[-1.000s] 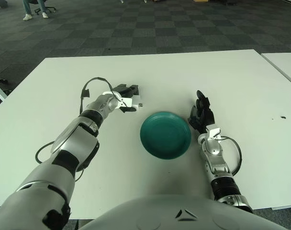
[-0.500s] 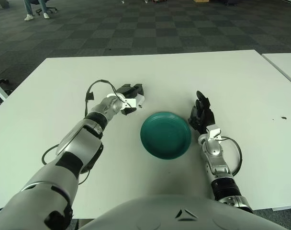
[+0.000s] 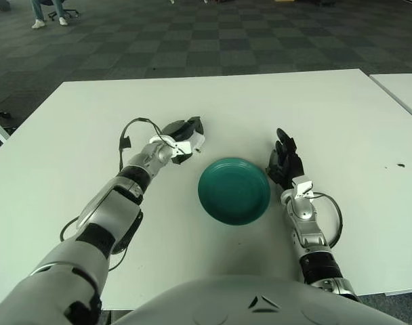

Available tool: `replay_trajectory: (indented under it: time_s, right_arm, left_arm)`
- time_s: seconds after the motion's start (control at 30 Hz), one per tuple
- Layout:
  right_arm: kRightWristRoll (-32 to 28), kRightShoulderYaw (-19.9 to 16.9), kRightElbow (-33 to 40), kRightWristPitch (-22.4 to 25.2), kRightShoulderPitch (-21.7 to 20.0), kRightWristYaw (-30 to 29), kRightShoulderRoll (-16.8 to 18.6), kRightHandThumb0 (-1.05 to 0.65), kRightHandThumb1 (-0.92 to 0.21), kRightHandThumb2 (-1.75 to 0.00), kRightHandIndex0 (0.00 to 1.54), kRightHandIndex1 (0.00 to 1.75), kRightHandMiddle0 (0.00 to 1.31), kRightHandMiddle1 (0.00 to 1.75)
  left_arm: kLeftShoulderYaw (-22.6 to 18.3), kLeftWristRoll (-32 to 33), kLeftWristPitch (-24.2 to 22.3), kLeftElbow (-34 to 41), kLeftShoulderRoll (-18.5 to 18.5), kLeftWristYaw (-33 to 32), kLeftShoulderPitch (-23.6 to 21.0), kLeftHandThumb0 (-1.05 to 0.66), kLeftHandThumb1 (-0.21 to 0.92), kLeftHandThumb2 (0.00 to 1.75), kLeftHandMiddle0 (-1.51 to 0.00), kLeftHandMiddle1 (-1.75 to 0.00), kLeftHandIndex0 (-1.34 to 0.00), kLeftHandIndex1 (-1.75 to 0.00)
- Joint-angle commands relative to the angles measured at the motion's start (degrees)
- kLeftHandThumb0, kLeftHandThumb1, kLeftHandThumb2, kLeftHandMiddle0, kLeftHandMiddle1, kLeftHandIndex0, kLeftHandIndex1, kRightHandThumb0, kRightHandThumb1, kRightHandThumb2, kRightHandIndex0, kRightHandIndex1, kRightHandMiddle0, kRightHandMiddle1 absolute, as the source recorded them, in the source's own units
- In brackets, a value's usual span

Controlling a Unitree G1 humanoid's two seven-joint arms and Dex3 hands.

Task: Put the charger into the plate.

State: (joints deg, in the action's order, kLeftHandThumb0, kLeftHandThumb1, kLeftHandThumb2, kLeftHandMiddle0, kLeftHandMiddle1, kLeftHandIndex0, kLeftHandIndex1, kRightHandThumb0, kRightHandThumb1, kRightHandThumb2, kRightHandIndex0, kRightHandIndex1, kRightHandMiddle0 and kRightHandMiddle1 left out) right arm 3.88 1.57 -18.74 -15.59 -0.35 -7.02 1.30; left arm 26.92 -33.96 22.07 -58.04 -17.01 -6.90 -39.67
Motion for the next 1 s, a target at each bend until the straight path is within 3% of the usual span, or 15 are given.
replay_trajectory:
  time_s: [0.0, 0.17, 0.37, 0.57, 0.77, 0.8, 0.87, 0.97]
  right_arm:
    - [-0.35, -0.52, -4.13, 7.27, 5.62, 0.72, -0.23, -1.01, -0.92, -0.91, 0.11, 0.00, 0.00, 0.29]
    - [0.17, -0.42, -4.05, 7.83, 5.58, 0.02, -0.23, -1.01, -0.92, -0.91, 0.10, 0.00, 0.00, 0.29]
    - [0.41, -0.32, -4.15, 8.07, 5.59, -0.26, -0.27, -1.02, -0.92, -0.91, 0.10, 0.00, 0.00, 0.30]
    - [0.06, -0.37, -4.32, 8.03, 5.65, -0.11, -0.10, -1.01, -0.92, -0.91, 0.10, 0.00, 0.00, 0.30]
    - [0.01, -0.09, -3.31, 8.39, 6.06, 0.09, 0.09, -1.01, -0.92, -0.91, 0.09, 0.00, 0.00, 0.26]
    - [-0.07, -0.04, -2.98, 8.48, 6.14, 0.28, 0.07, -1.00, -0.92, -0.91, 0.09, 0.00, 0.00, 0.25]
    - [-0.25, 0.02, -2.62, 8.60, 6.24, 0.66, 0.01, -0.99, -0.92, -0.91, 0.08, 0.00, 0.00, 0.23]
    - [-0.37, 0.11, -2.24, 8.69, 6.40, 1.30, -0.22, -0.97, -0.92, -0.91, 0.06, 0.00, 0.00, 0.19]
  left_arm:
    - [-4.98, 2.41, 0.74, 22.37, -6.51, 2.35, 6.49, 0.00, 0.19, 1.44, -0.72, -1.67, -0.48, -1.75]
    - [-7.48, 3.61, -0.75, 35.94, -6.32, 3.80, 12.54, 0.00, 0.16, 1.46, -0.77, -1.60, -0.52, -1.75]
    - [-8.42, 5.65, -4.62, 50.21, -5.32, 8.46, 19.02, 0.00, 0.17, 1.47, -0.76, -1.65, -0.50, -1.75]
    - [-8.57, 7.60, -4.83, 56.78, -5.38, 12.01, 21.61, -0.01, 0.18, 1.48, -0.72, -1.72, -0.49, -1.75]
    - [-8.03, 12.65, -6.53, 63.68, -5.56, 18.93, 24.82, -0.01, 0.11, 1.56, -0.76, -1.74, -0.54, -1.75]
    - [-7.94, 13.53, -6.90, 64.70, -5.65, 20.20, 25.20, -0.17, 0.22, 1.43, -0.88, -1.74, -0.54, -1.75]
    - [-8.02, 14.50, -7.47, 66.07, -5.68, 21.95, 25.69, -0.30, 0.32, 1.30, -0.99, -1.75, -0.53, -1.75]
    - [-8.20, 15.49, -7.30, 67.02, -5.54, 23.67, 26.06, -0.40, 0.39, 1.21, -1.06, -1.75, -0.53, -1.75]
